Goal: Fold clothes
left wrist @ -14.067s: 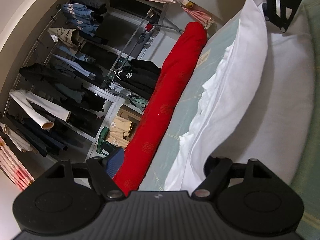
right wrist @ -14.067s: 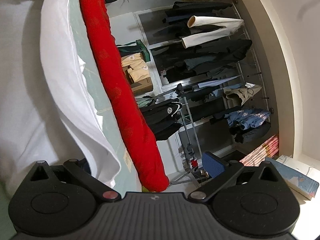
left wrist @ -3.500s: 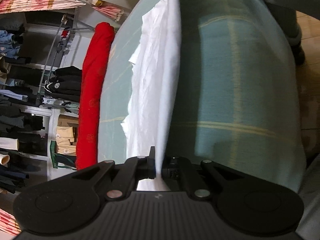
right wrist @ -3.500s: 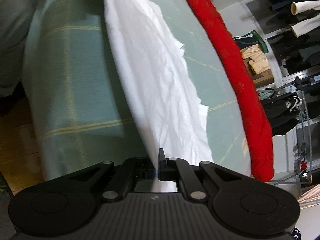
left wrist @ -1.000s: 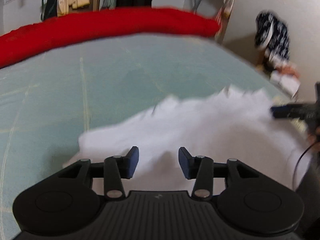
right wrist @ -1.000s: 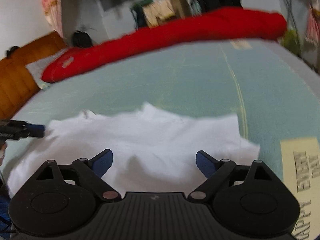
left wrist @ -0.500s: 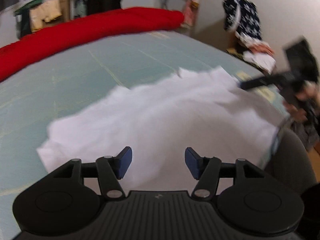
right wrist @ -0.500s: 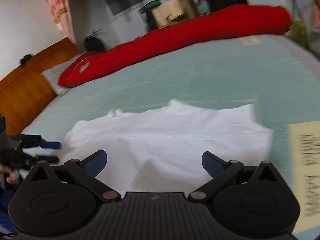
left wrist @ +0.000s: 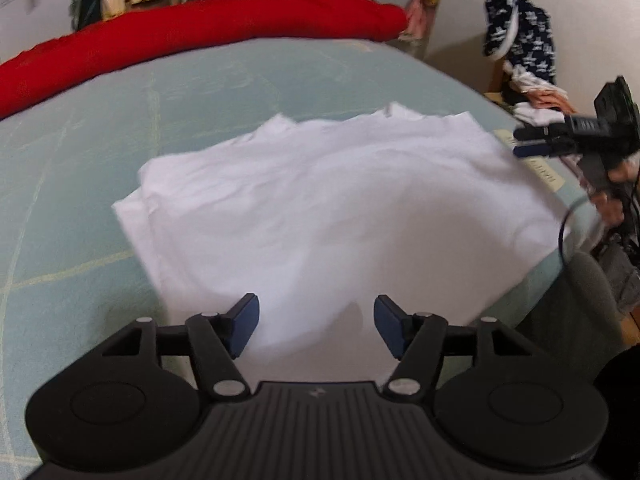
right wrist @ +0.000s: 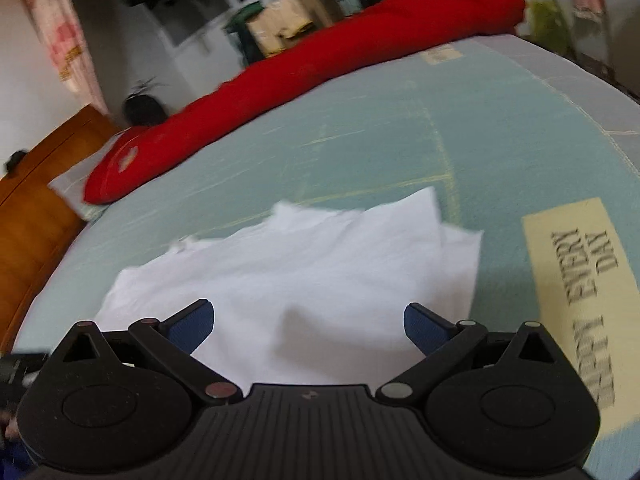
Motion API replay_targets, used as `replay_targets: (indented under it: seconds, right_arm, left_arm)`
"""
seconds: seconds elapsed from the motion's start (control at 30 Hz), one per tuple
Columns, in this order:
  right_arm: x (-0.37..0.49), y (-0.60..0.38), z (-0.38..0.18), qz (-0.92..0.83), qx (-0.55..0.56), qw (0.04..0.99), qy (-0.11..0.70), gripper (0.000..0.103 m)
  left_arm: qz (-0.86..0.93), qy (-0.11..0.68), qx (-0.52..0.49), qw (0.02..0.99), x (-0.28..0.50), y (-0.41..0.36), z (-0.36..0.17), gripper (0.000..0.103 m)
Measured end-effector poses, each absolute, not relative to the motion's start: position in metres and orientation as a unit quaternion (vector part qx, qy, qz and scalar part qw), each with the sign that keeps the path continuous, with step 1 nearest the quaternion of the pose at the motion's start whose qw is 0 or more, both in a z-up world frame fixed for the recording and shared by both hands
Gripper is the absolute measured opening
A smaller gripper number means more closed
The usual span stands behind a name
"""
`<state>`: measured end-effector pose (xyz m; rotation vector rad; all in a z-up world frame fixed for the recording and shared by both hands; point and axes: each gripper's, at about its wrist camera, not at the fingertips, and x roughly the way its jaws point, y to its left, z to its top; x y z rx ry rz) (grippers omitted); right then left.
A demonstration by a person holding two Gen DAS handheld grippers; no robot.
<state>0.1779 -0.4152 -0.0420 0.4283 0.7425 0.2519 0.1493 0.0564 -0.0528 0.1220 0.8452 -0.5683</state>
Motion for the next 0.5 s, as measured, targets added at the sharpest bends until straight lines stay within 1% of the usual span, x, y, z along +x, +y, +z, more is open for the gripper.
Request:
replay_targets:
  seconds: [0.1,0.23,0.3,0.4,0.5]
  right_arm:
    - [0.154,-0.398,-0.039,0.137,0.191,0.901,0.364,0.103]
    - [0.12,-0.39,-0.043,0.138,0.207,0.895,0.371,0.103]
    - [0.103,-0.389,-0.051,0.136,0.218,0.887,0.383,0.103]
    - [0.085,-0.387,-0.064,0.116,0.203,0.883,0.407,0.103]
    - [0.078,-0.386,-0.057,0.11,0.193,0.892,0.393,0.103]
  left_arm:
    - [-0.281,0.401,0.065,0.869,0.149,0.046,-0.055,0.066]
    - [-0.281,0.406,0.068,0.867,0.143,0.04,-0.065,0.066]
    - [-0.272,0.414,0.066,0.866,0.138,0.043,-0.071,0.067]
    - [-0.26,0.422,0.057,0.867,0.13,0.051,-0.079,0.068]
    - [-0.255,0.416,0.045,0.871,0.122,0.058,-0.074,0.068]
